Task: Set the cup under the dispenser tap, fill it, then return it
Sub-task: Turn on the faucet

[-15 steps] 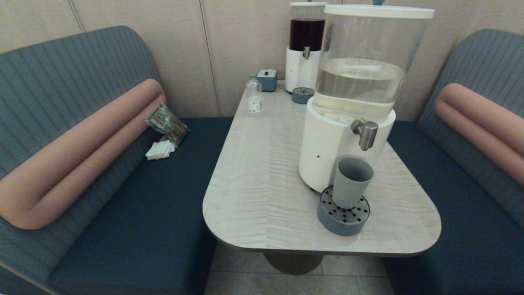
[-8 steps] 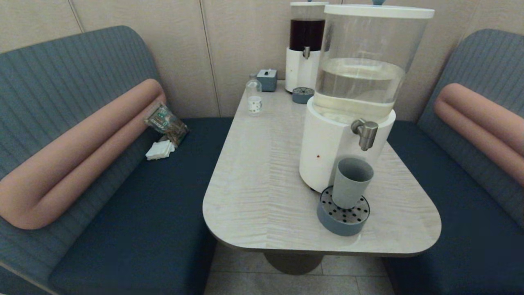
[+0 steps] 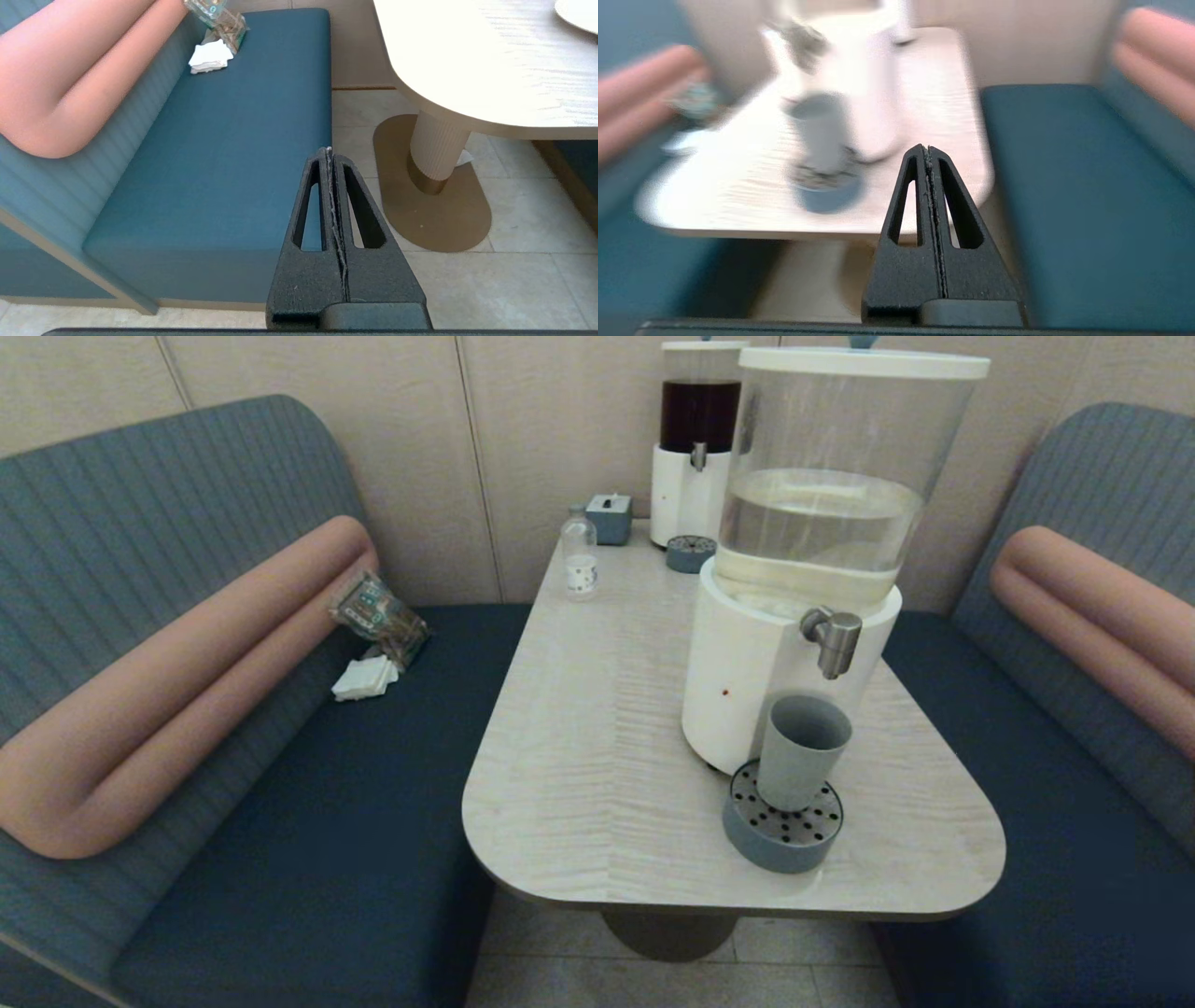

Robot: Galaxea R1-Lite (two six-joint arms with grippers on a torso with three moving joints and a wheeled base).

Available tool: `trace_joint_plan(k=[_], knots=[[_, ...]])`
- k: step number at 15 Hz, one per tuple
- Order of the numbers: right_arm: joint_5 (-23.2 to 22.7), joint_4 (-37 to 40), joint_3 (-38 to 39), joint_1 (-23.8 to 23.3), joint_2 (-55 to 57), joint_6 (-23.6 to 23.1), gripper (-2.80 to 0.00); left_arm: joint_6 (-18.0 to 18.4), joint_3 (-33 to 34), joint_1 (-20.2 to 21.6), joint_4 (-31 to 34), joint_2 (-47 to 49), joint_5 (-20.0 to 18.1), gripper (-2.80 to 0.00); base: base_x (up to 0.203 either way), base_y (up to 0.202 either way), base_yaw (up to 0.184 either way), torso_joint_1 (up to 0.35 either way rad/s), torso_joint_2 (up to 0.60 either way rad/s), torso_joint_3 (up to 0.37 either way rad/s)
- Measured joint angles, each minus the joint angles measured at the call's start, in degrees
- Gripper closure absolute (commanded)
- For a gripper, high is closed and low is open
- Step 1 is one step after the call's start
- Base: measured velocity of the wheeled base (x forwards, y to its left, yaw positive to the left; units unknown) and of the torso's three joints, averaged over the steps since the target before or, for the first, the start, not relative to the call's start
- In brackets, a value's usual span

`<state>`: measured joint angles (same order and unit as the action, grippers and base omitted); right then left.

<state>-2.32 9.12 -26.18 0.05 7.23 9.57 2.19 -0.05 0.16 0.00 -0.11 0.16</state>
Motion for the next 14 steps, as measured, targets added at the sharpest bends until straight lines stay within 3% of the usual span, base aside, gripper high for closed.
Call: trace_joint_plan(k=[6,9,12,14], knots=[[-9.9,9.4,-28.1,0.7,36.4,3.5,0.0,1.5,-0.1,0.0,0.1,0.0,-1.6,0.0,0.0,0.0,0.0,0.0,0.0,0.0],[-12.1,16.8,-47.0,3.0,57.0,6.0,0.0,0.3,0.0,0.0,0.0,0.0,-1.4,0.0,0.0,0.0,0.0,0.0,0.0,0.0],[-12.9,22.3,-60.2,6.3,72.8,6.8,0.0,-0.4,0.0,0.0,0.0,0.0,-1.1,0.0,0.0,0.0,0.0,0.0,0.0,0.0],[-12.9,23.7,-66.3,8.4,80.4,4.8,0.0,-0.6,0.0,0.0,0.0,0.0,-1.1,0.0,0.0,0.0,0.0,0.0,0.0,0.0]])
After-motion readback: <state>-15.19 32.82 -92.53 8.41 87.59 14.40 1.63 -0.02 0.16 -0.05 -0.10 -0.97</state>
